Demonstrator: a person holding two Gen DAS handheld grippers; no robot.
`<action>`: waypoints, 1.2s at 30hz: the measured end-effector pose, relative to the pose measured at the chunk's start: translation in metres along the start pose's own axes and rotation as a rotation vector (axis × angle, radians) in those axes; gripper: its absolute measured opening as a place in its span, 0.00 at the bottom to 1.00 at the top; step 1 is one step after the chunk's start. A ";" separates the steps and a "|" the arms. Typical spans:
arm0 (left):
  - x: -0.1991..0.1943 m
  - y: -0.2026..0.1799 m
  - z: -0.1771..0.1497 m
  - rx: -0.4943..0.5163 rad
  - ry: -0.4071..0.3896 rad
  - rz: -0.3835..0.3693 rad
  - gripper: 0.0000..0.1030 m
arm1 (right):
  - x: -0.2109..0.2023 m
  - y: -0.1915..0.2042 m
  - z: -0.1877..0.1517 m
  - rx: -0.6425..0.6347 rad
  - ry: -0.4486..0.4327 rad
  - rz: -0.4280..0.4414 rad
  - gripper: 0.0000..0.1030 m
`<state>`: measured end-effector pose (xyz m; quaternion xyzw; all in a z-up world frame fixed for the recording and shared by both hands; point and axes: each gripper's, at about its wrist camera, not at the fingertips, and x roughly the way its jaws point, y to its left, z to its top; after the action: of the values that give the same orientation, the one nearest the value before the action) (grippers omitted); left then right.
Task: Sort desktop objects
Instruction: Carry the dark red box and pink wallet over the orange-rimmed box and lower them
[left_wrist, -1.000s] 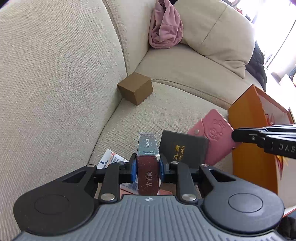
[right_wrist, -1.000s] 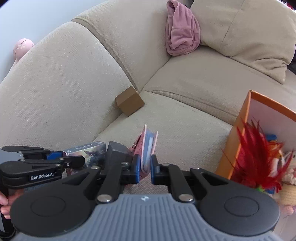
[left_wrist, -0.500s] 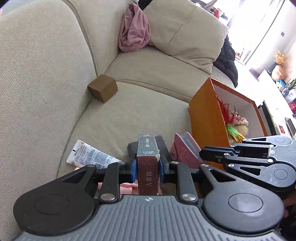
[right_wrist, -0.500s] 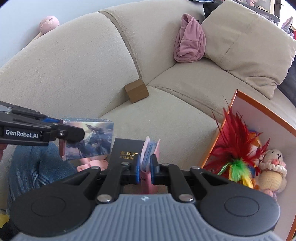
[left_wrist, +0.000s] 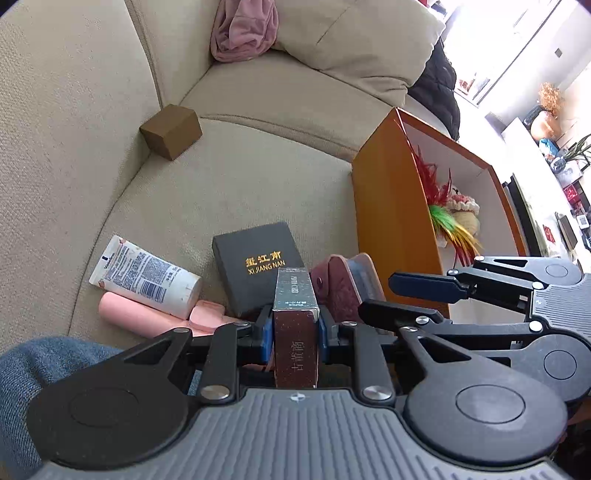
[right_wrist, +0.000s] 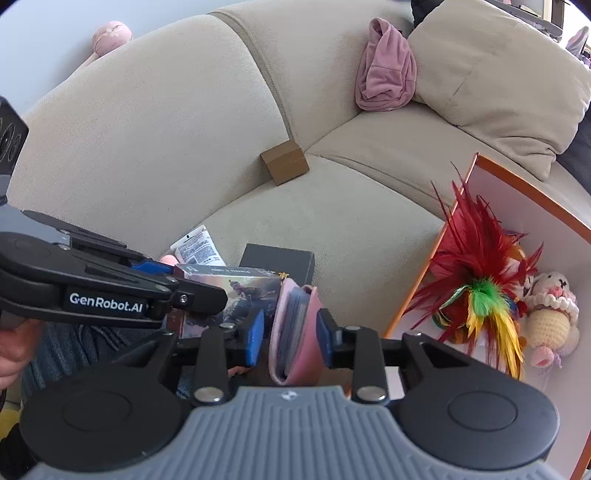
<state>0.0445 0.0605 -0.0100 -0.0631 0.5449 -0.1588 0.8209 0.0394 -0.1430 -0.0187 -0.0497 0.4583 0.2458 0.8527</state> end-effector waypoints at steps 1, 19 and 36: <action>0.001 -0.001 -0.002 0.010 0.010 0.006 0.25 | 0.001 0.001 -0.001 -0.006 0.008 0.001 0.34; 0.019 -0.015 -0.032 0.096 0.103 0.068 0.30 | 0.008 0.001 -0.014 -0.014 -0.001 -0.015 0.21; -0.058 -0.031 -0.010 0.052 -0.169 0.043 0.24 | -0.060 -0.017 -0.011 0.069 -0.211 0.001 0.14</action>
<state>0.0088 0.0509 0.0459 -0.0433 0.4705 -0.1493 0.8686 0.0114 -0.1837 0.0215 0.0061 0.3744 0.2341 0.8972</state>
